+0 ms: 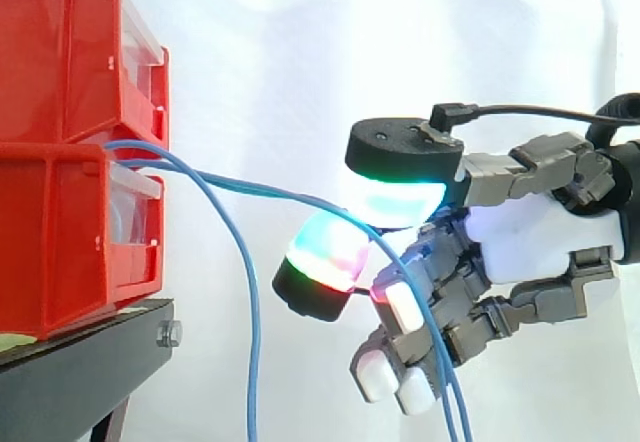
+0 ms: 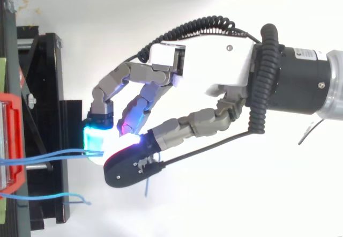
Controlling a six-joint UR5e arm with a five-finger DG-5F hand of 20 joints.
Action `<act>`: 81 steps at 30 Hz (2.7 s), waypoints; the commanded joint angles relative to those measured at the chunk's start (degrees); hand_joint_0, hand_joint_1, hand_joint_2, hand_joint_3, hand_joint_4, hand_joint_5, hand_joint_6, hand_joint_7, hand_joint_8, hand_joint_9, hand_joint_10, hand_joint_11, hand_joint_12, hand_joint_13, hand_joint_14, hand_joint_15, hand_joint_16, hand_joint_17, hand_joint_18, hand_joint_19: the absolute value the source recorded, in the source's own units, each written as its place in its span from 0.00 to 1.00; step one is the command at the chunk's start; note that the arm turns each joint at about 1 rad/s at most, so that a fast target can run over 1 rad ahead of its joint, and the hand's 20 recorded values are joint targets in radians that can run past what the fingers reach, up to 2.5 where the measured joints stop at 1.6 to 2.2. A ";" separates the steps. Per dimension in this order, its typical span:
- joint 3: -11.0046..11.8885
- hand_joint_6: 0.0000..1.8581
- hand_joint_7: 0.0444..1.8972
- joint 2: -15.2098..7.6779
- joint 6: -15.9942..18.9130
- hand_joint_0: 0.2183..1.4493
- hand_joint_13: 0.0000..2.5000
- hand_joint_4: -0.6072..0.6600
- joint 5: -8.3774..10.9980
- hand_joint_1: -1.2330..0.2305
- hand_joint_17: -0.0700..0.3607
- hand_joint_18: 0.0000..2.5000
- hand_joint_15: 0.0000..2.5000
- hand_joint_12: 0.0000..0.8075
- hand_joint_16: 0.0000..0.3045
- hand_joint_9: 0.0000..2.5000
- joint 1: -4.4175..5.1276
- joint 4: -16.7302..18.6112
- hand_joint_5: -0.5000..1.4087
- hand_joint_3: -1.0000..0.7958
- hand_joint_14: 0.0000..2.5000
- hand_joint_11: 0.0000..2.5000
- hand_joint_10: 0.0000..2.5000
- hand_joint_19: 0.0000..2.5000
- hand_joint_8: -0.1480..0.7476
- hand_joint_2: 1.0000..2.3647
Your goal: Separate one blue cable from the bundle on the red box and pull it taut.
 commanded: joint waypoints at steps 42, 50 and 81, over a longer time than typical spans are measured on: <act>0.00 0.45 0.47 0.02 0.65 0.26 0.36 0.52 0.00 0.65 0.40 0.28 0.18 0.41 0.15 0.49 0.34 -2.28 0.21 0.28 0.01 0.23 0.01 0.23 0.40 0.00; 0.00 0.45 0.47 0.02 0.74 0.26 0.36 0.53 0.00 0.60 0.40 0.29 0.18 0.41 0.15 0.49 0.25 -2.45 0.21 0.28 0.01 0.22 0.01 0.22 0.41 0.00; 0.09 0.48 0.48 0.02 0.74 0.33 0.35 0.46 0.00 0.27 0.37 0.29 0.18 0.38 0.13 0.46 0.34 -2.28 0.19 0.35 0.01 0.23 0.01 0.21 0.38 0.01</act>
